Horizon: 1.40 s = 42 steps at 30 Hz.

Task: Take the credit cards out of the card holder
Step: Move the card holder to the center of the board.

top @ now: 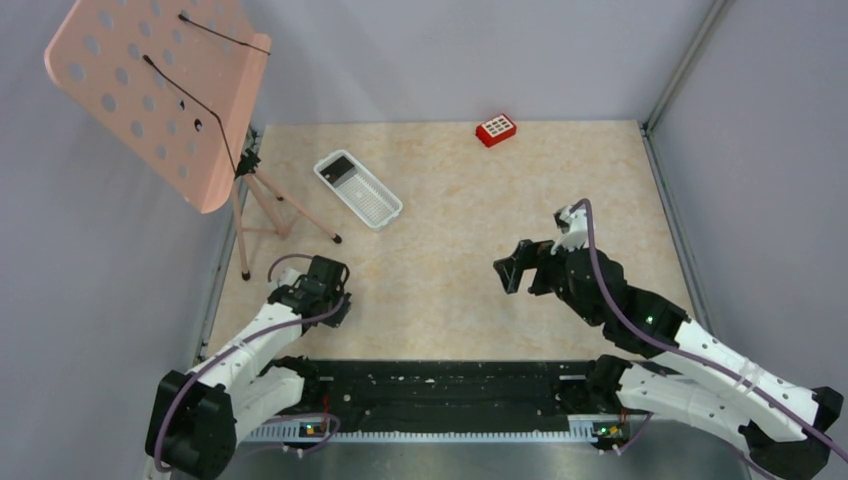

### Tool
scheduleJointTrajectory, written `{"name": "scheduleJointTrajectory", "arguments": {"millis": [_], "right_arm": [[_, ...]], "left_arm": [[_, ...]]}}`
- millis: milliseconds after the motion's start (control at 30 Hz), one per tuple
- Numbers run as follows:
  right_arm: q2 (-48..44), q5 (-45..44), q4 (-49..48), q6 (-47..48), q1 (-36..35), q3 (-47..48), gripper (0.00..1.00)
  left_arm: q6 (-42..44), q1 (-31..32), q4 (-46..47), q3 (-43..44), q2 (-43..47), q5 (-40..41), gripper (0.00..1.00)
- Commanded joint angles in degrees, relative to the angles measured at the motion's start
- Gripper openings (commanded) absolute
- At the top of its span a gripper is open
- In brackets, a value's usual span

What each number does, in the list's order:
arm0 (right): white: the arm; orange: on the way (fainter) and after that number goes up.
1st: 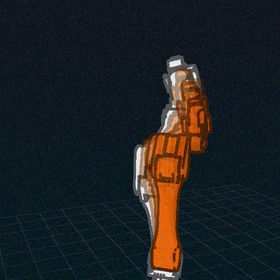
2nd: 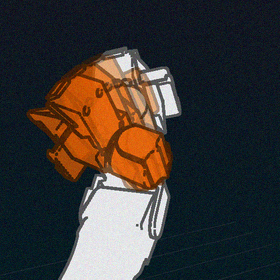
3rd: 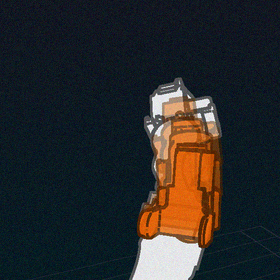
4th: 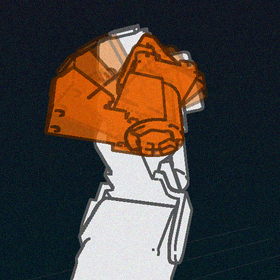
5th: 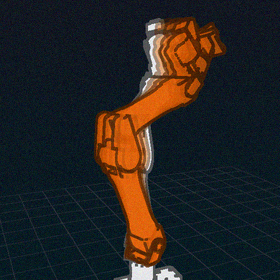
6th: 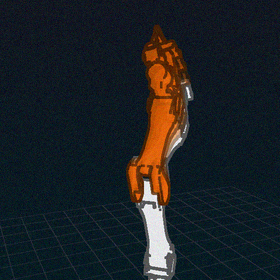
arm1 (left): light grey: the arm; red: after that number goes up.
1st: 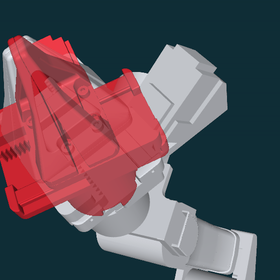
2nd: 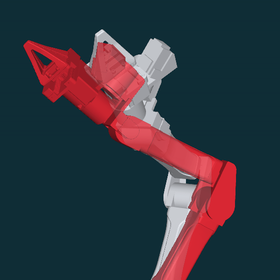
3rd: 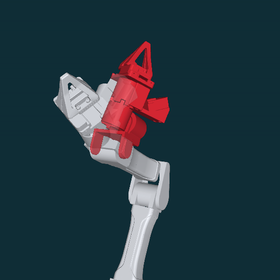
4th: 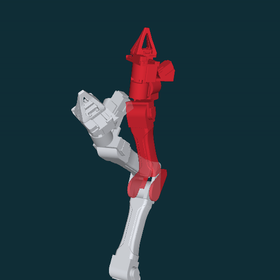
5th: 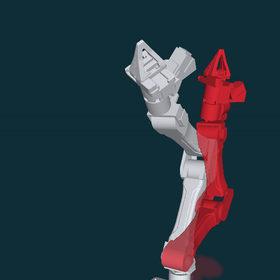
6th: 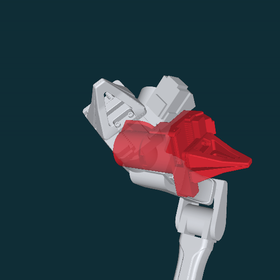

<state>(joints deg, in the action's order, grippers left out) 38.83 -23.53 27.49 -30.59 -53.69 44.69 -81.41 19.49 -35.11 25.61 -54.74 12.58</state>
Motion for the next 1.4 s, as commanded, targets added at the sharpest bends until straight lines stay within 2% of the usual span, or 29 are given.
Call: {"name": "scheduleJointTrajectory", "arguments": {"millis": [0,133,200,300,400,533,600,700,933,1100,1300,1367], "right_arm": [[-1.7,-0.4,-2.4,0.8,0.6,0.8,0.95],[-3.7,1.1,-2.9,1.0,0.5,0.4,0.95],[-5.0,1.4,-3.1,1.0,0.5,0.0,0.95],[-6.9,1.9,-4.0,1.3,0.6,-1.0,0.95],[-8.4,2.4,-4.7,1.4,0.6,-1.7,0.95],[-10.0,2.4,-4.7,1.7,0.6,-1.8,0.95],[-10.7,2.3,-4.7,1.9,0.5,-1.8,0.95],[-10.9,1.9,-4.7,2.1,0.6,-1.8,0.95],[-10.5,1.3,-4.3,2.0,0.6,-2.2,0.95],[-10.3,0.4,-3.9,2.1,0.6,-2.4,0.95],[-9.5,-1.8,-3.3,1.2,0.6,-2.8,0.95],[-9.5,-2.2,-3.2,0.6,0.6,-3.1,0.95]], "left_arm": [[-2.3,0.9,-3.6,3.5,-1.0,12.1,0.00],[-3.7,0.1,-6.1,5.5,1.2,27.1,0.00],[-4.1,-0.7,-7.2,6.7,1.3,31.9,0.04],[-2.1,-2.5,-6.9,8.9,0.0,35.6,0.12],[-0.4,-7.2,-6.4,10.3,-2.5,36.1,0.20],[3.9,-15.3,-0.3,8.9,-4.5,31.1,0.20],[5.7,-17.0,3.6,7.5,-5.4,29.0,0.21],[5.1,-17.5,4.3,7.7,-8.5,27.4,0.21],[7.6,-17.5,8.7,5.6,-14.5,18.5,0.16],[16.0,-16.9,13.0,4.3,-13.8,5.7,0.11],[21.3,-11.7,18.1,2.9,-14.6,-7.9,0.10],[22.5,-7.5,22.3,1.7,-15.3,-13.7,0.06]]}}
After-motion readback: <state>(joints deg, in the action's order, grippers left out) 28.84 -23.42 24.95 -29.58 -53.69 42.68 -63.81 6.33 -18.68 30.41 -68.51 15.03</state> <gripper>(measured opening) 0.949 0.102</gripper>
